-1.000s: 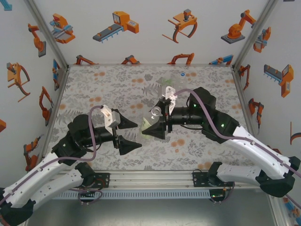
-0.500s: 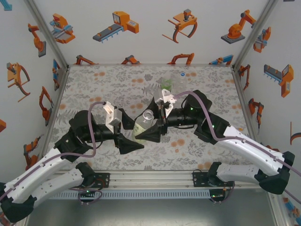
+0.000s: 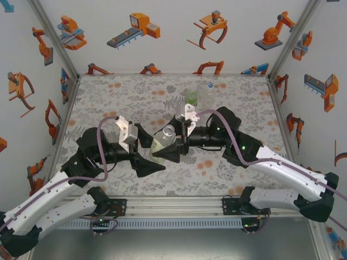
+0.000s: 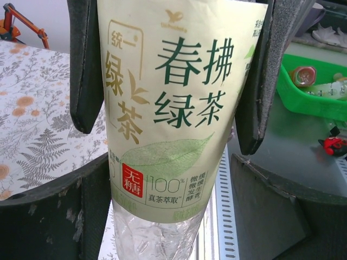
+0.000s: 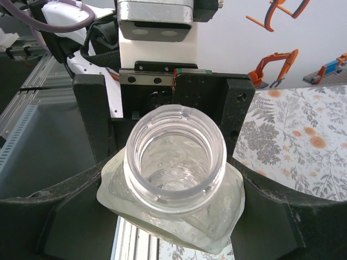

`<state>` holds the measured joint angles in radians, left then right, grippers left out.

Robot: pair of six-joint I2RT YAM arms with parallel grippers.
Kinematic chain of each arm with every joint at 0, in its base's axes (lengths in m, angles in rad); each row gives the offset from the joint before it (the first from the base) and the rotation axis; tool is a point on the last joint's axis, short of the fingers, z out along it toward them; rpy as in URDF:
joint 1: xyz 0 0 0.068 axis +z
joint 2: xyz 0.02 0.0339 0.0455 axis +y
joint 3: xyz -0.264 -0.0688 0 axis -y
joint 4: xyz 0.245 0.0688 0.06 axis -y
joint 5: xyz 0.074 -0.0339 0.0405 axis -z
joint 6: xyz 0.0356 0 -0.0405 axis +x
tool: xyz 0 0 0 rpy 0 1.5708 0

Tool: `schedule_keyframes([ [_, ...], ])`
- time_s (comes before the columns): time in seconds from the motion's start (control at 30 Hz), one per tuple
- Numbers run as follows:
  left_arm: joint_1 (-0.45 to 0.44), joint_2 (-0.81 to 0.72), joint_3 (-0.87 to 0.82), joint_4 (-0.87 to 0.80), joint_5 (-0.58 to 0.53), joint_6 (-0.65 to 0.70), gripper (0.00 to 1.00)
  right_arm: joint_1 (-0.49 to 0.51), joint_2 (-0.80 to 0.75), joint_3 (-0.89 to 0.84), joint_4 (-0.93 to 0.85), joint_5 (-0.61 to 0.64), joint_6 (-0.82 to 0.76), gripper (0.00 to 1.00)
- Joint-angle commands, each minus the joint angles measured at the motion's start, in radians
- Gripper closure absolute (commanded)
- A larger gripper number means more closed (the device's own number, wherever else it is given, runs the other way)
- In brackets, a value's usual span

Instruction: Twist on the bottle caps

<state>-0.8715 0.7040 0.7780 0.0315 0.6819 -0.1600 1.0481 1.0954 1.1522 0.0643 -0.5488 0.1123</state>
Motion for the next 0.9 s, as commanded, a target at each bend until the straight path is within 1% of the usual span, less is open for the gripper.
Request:
schedule_keyframes([
  [0.0,-0.016,0.000,0.015,0.052,0.022,-0.035,0.23,0.002,-0.015,-0.023,0.115,0.014,0.006,0.89],
  [0.1,-0.018,0.007,0.015,0.064,0.020,-0.038,0.24,0.004,-0.017,-0.046,0.182,-0.048,0.056,0.89],
  [0.2,-0.020,0.013,0.025,0.043,0.022,-0.030,0.26,0.012,-0.021,-0.053,0.195,-0.068,0.070,0.90],
  [0.33,-0.023,0.009,0.031,0.017,0.019,-0.023,0.26,0.015,-0.030,-0.051,0.181,-0.037,0.059,0.92],
  [0.43,-0.023,0.011,0.023,0.024,0.015,-0.023,0.23,0.017,-0.047,-0.059,0.190,-0.015,0.049,0.93],
  [0.87,-0.028,0.025,0.023,0.039,0.002,-0.019,0.23,0.026,-0.037,-0.055,0.227,-0.011,0.068,0.96],
])
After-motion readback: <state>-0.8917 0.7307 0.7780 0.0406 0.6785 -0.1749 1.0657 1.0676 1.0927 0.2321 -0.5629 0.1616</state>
